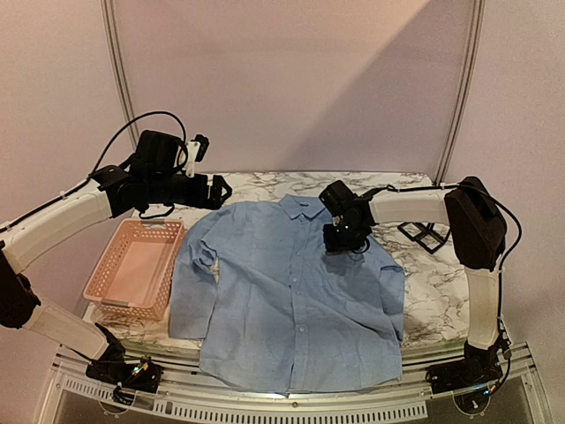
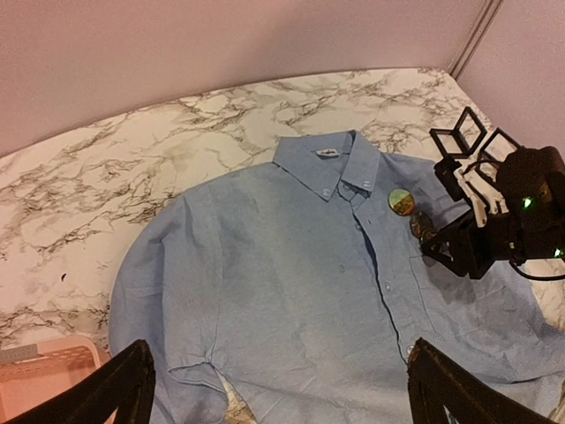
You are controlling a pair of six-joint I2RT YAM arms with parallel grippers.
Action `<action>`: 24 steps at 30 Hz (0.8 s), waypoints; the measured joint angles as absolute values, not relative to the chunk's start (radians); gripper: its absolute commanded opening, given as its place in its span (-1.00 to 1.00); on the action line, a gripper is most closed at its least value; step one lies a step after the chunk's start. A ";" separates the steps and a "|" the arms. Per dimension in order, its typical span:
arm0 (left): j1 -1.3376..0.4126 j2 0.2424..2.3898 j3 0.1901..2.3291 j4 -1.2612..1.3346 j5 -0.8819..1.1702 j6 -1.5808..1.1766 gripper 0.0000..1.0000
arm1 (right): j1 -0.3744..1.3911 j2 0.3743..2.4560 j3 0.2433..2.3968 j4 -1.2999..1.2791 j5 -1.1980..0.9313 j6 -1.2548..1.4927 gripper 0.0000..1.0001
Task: Remove the brooch from the garment
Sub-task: Pick up the brooch from the flattened clothing.
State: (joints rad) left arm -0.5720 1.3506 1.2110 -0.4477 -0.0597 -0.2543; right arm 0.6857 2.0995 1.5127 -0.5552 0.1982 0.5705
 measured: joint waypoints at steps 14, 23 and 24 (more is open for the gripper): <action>-0.617 1.374 1.206 -0.427 0.057 -0.253 0.99 | 0.660 1.998 1.320 -0.326 -0.055 0.510 -0.32; -0.690 1.479 1.201 -0.409 0.239 -0.254 0.99 | 0.619 1.909 1.161 -0.136 -0.356 0.441 -0.32; -0.695 1.491 1.201 -0.406 0.258 -0.254 0.99 | 0.613 1.898 1.147 -0.116 -0.390 0.435 -0.32</action>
State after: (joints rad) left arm -0.6949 1.4910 1.2015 -0.4057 0.2581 -0.2539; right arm 0.6128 1.8980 1.1465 -0.1162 -0.3901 0.4351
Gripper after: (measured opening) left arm 0.995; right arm 0.419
